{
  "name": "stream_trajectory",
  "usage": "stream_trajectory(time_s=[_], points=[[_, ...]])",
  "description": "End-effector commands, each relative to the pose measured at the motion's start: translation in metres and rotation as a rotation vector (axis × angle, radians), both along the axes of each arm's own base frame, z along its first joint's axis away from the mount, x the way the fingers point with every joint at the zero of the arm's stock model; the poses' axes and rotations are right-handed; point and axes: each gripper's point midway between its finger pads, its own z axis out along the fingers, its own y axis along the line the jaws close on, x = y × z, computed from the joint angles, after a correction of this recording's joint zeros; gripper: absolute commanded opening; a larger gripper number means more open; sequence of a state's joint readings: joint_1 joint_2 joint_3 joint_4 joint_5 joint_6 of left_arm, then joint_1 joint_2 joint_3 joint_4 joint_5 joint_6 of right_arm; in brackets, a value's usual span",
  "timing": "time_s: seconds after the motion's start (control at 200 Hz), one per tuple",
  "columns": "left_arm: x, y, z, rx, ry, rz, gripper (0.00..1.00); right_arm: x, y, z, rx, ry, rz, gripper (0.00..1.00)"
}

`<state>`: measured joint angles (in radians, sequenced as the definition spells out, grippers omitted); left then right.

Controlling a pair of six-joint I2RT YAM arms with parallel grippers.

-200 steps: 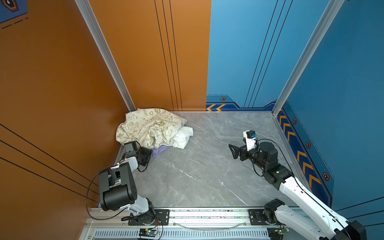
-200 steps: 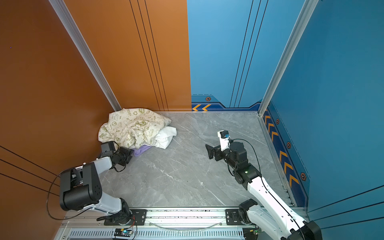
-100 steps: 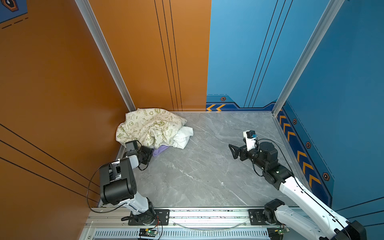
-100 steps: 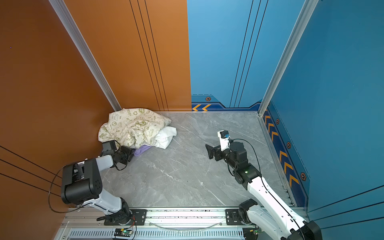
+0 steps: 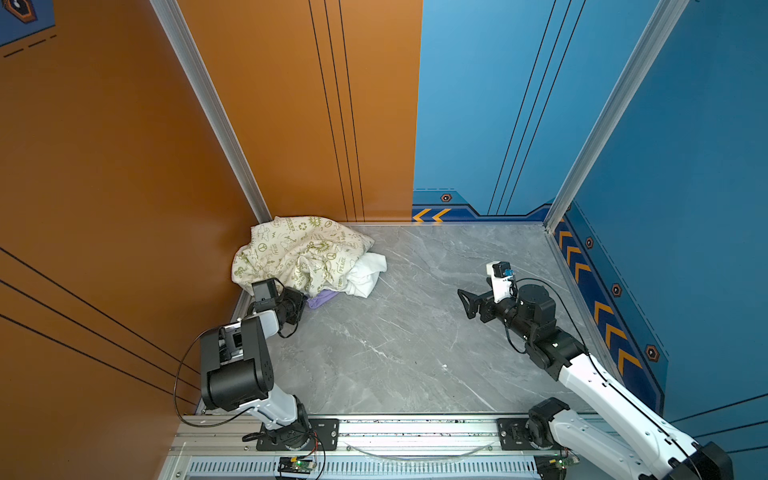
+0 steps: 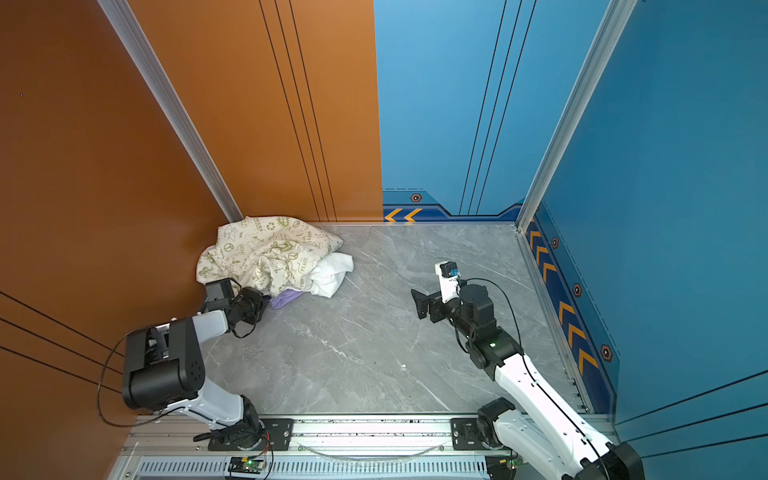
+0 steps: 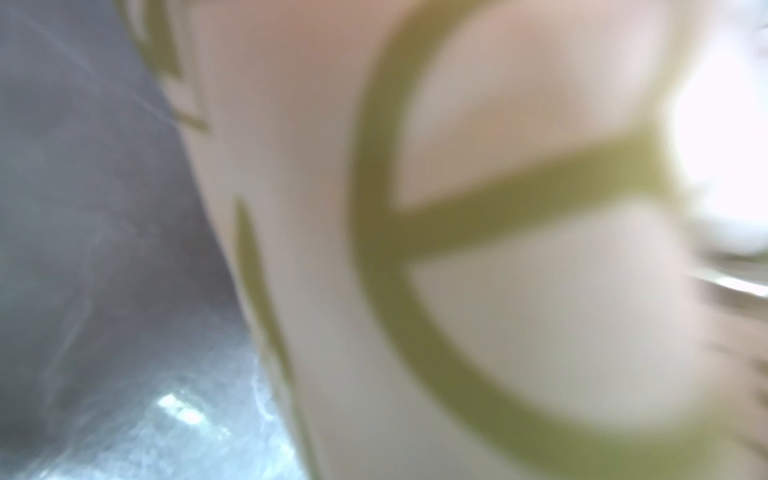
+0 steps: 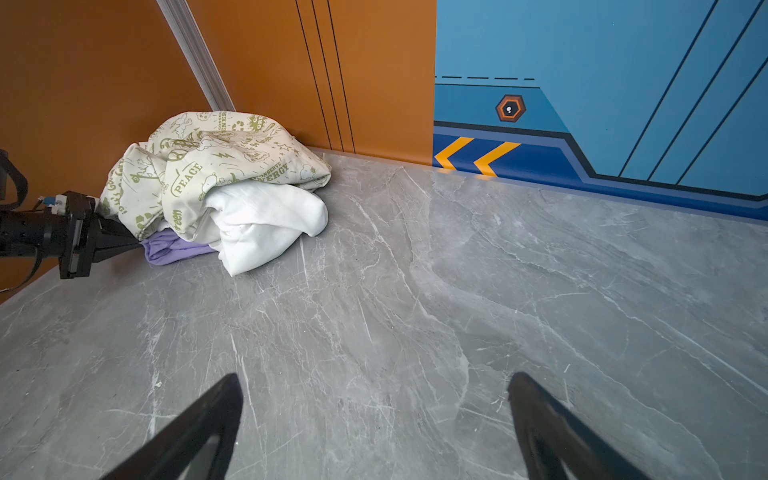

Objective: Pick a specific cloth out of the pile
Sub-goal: 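Close the left gripper on the lavender shirt and lift it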

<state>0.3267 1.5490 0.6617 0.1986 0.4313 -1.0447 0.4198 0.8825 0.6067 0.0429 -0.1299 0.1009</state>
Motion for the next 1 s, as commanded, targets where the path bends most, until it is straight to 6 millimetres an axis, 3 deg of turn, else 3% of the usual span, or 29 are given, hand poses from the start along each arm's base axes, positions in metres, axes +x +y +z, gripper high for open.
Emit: stream_trajectory(time_s=[0.0,0.335,0.576,0.836,0.906,0.931,0.991], points=[[0.008,-0.003,0.037,0.022,-0.112,-0.017,0.00,-0.004,-0.004,-0.005,-0.020,0.002,-0.009,1.00],[0.017,0.002,0.122,0.043,-0.289,0.024,0.00,-0.005,-0.004,-0.005,-0.016,0.005,-0.007,1.00],[0.013,0.008,0.189,0.161,-0.368,0.021,0.00,-0.006,-0.003,-0.003,-0.009,0.004,-0.004,1.00],[0.017,0.007,0.237,0.207,-0.442,-0.003,0.00,-0.006,-0.003,-0.003,-0.001,0.007,-0.003,1.00],[0.016,0.006,0.242,0.211,-0.446,-0.005,0.00,-0.007,-0.004,-0.003,0.000,0.005,-0.004,1.00],[0.016,0.007,0.258,0.227,-0.477,-0.005,0.00,-0.007,-0.004,-0.002,0.000,0.004,-0.004,1.00],[0.014,0.007,0.269,0.248,-0.489,-0.006,0.00,-0.007,-0.004,-0.002,-0.002,0.002,-0.004,1.00]])
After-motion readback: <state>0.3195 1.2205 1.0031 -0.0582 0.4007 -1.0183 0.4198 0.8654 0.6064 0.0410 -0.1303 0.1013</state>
